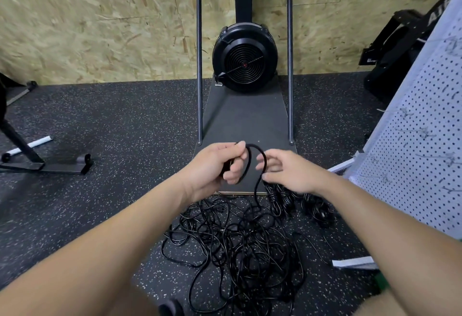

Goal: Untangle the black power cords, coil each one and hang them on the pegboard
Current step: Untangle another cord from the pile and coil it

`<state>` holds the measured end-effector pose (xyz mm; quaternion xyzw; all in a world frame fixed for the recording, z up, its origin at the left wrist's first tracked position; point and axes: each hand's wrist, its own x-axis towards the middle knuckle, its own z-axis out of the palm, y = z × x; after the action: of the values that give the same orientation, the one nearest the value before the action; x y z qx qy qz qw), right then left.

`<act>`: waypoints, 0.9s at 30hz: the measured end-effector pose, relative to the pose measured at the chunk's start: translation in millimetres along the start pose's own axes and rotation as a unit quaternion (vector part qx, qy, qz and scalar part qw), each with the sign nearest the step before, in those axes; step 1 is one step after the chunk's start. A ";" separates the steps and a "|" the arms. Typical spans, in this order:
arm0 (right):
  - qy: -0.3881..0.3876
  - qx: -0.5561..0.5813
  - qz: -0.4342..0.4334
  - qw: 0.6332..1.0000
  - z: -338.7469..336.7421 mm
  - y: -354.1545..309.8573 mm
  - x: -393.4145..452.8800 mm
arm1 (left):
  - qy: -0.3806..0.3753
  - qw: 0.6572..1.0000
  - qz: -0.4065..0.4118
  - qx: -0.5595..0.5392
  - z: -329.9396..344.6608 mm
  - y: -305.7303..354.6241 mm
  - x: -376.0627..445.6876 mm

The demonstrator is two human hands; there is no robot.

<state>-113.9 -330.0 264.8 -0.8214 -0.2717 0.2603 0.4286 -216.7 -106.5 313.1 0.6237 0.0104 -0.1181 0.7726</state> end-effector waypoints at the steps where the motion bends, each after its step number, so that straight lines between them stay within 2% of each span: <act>1: -0.022 0.025 0.027 0.999 7.9 4.7 1.9 | 0.014 1.000 0.006 -0.015 0.0 0.7 0.2; 3: -0.033 0.070 0.057 0.995 23.9 13.0 8.0 | 0.033 0.999 0.017 -0.039 -1.8 0.3 1.6; 5: -0.010 0.151 0.089 0.985 36.4 15.4 15.1 | 0.039 0.997 0.027 -0.068 -3.6 -1.2 3.6; 8: 0.008 0.289 0.143 0.947 50.8 9.1 21.9 | 0.049 0.991 0.041 -0.116 -5.8 -0.9 6.2; 10: 0.035 0.307 0.165 0.937 59.4 4.2 23.0 | 0.053 0.990 0.052 -0.116 -9.8 -0.2 8.2; 12: 0.080 0.228 0.165 0.956 66.4 -0.7 23.1 | 0.050 0.993 0.057 -0.093 -16.0 -1.9 9.8; 14: 0.109 0.066 0.125 0.984 70.8 -10.6 21.0 | 0.065 0.994 0.060 -0.070 -18.9 -4.2 10.6; 16: 0.111 -0.076 0.073 0.988 74.8 -25.0 15.8 | 0.089 0.993 0.077 -0.031 -17.5 -6.6 10.8; 17: 0.100 -0.103 0.047 0.988 75.6 -33.7 11.6 | 0.096 0.992 0.084 -0.004 -16.3 -7.6 10.4; 20: 0.049 -0.129 -0.032 0.990 71.0 -52.7 -1.6 | 0.095 0.987 0.082 0.101 -20.5 -14.2 10.8; 22: 0.021 -0.137 -0.073 0.988 61.5 -59.8 -9.5 | 0.117 0.966 0.079 0.216 -27.8 -18.8 12.0; 24: 0.047 -0.137 -0.083 0.986 50.2 -62.0 -14.4 | 0.126 0.942 0.083 0.300 -30.7 -18.5 11.0; 27: 0.150 -0.102 -0.102 0.978 35.3 -61.7 -16.3 | 0.099 0.938 0.069 0.325 -23.9 -10.5 9.5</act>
<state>-162.7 -291.2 302.6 -0.8585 -0.3122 0.0600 0.4023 -206.4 -87.1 296.2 0.8485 0.0050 0.0007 0.5292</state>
